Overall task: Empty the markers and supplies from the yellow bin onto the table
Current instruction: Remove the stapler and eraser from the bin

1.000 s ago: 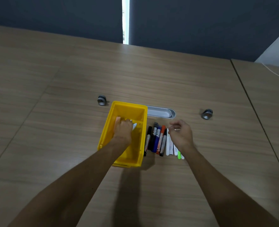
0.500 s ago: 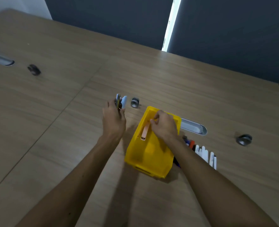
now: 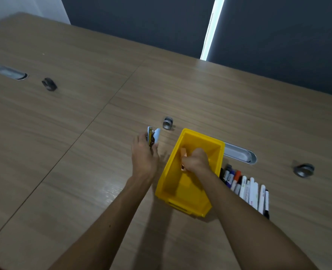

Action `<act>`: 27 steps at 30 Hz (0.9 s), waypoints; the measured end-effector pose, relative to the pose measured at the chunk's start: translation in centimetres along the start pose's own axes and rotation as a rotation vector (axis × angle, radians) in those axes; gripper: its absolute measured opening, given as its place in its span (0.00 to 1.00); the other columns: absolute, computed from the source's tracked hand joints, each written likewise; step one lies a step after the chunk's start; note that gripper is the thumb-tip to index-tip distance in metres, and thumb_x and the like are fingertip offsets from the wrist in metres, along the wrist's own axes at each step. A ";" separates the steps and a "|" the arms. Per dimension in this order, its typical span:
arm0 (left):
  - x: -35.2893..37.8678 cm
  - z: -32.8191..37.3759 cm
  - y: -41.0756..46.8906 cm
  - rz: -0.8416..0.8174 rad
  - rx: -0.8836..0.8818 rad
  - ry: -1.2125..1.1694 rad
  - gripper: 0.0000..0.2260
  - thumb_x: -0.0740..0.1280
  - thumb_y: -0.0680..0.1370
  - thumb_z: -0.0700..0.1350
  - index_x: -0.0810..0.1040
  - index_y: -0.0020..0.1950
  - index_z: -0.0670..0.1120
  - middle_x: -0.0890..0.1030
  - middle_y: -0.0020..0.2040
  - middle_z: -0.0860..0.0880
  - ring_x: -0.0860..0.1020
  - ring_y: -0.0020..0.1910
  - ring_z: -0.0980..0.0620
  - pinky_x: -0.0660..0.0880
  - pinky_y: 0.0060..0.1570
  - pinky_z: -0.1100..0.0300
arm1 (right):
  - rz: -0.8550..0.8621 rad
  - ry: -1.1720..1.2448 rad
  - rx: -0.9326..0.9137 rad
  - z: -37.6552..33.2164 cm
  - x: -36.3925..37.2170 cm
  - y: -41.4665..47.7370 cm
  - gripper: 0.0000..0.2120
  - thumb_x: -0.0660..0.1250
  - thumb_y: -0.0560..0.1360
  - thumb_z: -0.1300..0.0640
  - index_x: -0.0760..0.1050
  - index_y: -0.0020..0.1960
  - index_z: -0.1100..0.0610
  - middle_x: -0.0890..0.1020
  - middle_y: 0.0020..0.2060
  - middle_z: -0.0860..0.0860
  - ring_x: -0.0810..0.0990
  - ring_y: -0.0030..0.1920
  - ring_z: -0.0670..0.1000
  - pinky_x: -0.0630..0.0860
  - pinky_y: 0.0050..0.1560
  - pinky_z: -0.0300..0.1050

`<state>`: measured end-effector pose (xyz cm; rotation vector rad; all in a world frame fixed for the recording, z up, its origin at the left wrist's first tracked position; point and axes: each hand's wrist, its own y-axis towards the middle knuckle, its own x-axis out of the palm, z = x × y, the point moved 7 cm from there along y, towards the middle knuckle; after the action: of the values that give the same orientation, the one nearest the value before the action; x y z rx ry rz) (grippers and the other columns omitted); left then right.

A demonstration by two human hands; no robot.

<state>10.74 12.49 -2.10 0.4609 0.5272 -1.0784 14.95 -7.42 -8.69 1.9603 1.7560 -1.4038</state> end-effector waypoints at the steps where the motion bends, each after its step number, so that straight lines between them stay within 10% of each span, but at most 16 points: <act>1: -0.1 0.4 -0.2 0.007 0.009 0.004 0.16 0.67 0.79 0.41 0.72 0.66 0.42 0.75 0.57 0.45 0.74 0.58 0.47 0.73 0.55 0.56 | 0.001 0.027 -0.011 0.1 -0.7 -0.2 0.20 0.67 0.76 0.42 0.76 0.38 0.59 0.83 0.36 0.56 0.82 0.36 0.55 0.72 0.33 0.43; 7: -0.3 3.4 -1.7 0.038 0.051 -0.072 0.16 0.68 0.79 0.42 0.73 0.66 0.43 0.77 0.56 0.45 0.77 0.55 0.46 0.77 0.55 0.46 | -0.066 0.304 0.001 0.9 -5.5 -1.5 0.15 0.78 0.66 0.65 0.79 0.50 0.57 0.83 0.50 0.57 0.86 0.47 0.58 0.84 0.50 0.55; 11: -0.6 6.5 -3.0 0.106 0.128 -0.144 0.13 0.68 0.78 0.41 0.75 0.62 0.42 0.77 0.53 0.43 0.77 0.52 0.43 0.76 0.53 0.44 | -0.021 0.745 -0.042 1.6 -9.6 -3.1 0.12 0.73 0.66 0.73 0.81 0.43 0.58 0.82 0.53 0.59 0.87 0.41 0.59 0.85 0.39 0.46; 21: 5.0 14.3 -9.4 0.003 0.209 -0.366 0.11 0.70 0.78 0.47 0.79 0.59 0.48 0.82 0.49 0.52 0.81 0.46 0.54 0.80 0.47 0.53 | 0.149 1.390 0.079 13.0 -19.7 -5.4 0.10 0.69 0.73 0.74 0.78 0.53 0.68 0.80 0.54 0.63 0.86 0.48 0.59 0.83 0.54 0.47; 27: 12.4 15.8 -14.7 -0.179 0.183 -0.366 0.10 0.72 0.76 0.46 0.81 0.57 0.49 0.83 0.45 0.58 0.78 0.39 0.74 0.76 0.39 0.75 | 0.376 1.329 0.225 22.7 -21.4 -5.3 0.08 0.70 0.71 0.76 0.79 0.45 0.65 0.82 0.42 0.59 0.86 0.29 0.51 0.84 0.39 0.42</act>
<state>4.76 -11.47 1.39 0.3679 0.1481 -1.3552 1.38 -35.54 -3.64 3.4837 1.3016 -0.0201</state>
